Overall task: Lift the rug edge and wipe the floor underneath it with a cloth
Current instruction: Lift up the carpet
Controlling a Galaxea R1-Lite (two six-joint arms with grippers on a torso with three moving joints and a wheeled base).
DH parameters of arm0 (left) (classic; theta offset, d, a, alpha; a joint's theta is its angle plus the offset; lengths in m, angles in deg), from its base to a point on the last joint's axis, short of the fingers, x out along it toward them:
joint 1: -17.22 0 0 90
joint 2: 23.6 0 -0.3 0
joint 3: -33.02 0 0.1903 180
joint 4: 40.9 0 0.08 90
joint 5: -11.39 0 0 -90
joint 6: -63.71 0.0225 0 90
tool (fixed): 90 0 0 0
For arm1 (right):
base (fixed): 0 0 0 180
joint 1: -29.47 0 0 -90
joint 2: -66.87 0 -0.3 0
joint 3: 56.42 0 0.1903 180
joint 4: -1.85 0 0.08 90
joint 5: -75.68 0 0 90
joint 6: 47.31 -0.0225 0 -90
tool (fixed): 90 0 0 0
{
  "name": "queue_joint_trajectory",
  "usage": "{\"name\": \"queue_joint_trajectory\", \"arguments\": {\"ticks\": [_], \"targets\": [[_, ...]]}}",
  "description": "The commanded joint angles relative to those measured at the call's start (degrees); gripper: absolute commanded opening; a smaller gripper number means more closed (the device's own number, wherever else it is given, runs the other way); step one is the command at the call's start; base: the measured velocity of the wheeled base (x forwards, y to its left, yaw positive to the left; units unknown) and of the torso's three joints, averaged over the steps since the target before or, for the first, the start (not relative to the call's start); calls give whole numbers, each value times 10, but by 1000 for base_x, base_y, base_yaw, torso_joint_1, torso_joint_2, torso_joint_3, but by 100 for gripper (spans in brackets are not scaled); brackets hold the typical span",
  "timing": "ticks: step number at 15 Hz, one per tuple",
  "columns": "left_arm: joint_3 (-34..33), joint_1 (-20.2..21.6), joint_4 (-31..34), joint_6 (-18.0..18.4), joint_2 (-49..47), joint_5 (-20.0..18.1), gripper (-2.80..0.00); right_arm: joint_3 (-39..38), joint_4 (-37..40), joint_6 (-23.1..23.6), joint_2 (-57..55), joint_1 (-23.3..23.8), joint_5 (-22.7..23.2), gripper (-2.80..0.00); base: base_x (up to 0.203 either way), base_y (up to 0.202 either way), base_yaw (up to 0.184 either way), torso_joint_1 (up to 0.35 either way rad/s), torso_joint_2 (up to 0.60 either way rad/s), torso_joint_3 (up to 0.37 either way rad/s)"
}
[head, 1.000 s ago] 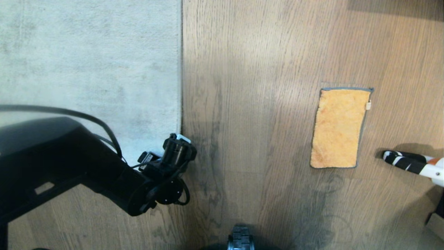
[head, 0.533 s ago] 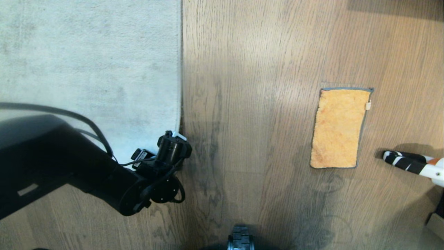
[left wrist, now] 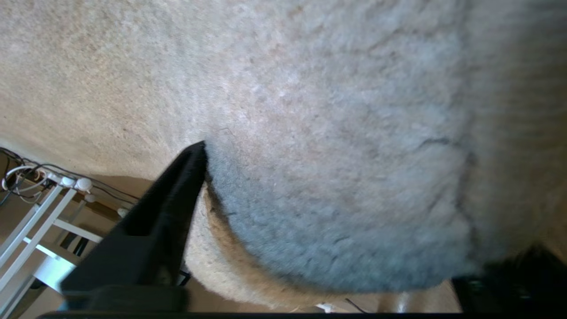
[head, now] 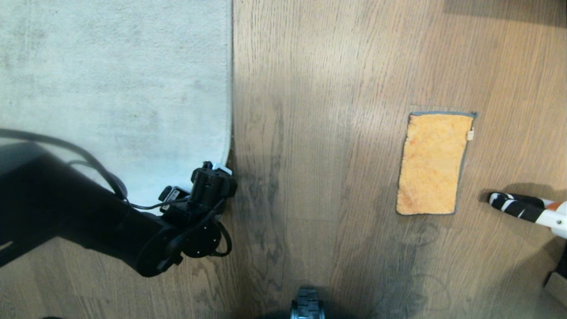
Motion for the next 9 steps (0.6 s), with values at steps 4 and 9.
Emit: {"name": "queue_joint_trajectory", "arguments": {"ticks": [4,9], "targets": [[-4,-1,-3,1,17,2,-280,0,0,0,0,0,0,-280,0,0,0,0,0,0],[-34,-1,-4,-3,52,2,-280,0,-1,0,0,1,0,-280,0,0,0,0,0,0]]}}
